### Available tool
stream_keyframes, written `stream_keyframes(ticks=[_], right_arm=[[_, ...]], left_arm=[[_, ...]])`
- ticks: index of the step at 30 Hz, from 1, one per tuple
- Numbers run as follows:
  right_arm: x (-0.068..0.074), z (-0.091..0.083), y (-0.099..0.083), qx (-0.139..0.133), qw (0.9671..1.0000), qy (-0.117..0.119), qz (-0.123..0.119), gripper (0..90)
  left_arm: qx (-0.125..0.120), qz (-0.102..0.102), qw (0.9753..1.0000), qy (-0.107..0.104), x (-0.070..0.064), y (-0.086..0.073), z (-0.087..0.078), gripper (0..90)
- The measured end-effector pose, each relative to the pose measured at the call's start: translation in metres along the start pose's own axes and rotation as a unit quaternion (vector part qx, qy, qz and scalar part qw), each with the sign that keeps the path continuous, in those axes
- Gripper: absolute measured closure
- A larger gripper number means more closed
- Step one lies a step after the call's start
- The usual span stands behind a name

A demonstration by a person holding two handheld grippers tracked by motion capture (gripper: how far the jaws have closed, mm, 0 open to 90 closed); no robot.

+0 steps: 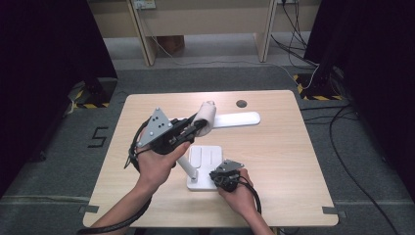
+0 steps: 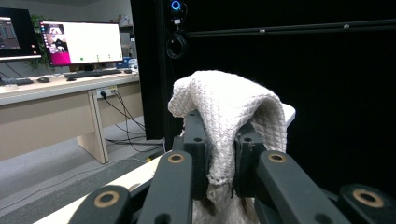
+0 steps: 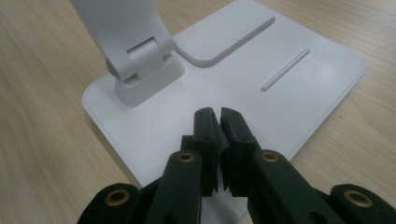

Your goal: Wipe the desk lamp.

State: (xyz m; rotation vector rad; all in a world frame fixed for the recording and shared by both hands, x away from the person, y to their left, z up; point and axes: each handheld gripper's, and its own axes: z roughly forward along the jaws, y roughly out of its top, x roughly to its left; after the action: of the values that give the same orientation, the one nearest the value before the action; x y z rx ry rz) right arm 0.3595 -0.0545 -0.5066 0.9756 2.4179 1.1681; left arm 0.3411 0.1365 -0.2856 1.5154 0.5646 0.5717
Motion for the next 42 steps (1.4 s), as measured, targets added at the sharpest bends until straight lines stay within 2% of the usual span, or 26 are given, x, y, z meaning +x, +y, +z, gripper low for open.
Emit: stream_keyframes(ticks=[24,42], right_arm=[[-0.001,0.000,0.000,0.000,1.0000,0.002,-0.005,85.5],[-0.001,0.000,0.000,-0.001,1.0000,0.003,-0.005,85.5]], left_arm=[[0.020,0.007,0.9996,-0.020,-0.024,0.007,0.037,79.5],[0.039,0.022,0.9982,-0.039,-0.044,0.013,0.060,79.5]])
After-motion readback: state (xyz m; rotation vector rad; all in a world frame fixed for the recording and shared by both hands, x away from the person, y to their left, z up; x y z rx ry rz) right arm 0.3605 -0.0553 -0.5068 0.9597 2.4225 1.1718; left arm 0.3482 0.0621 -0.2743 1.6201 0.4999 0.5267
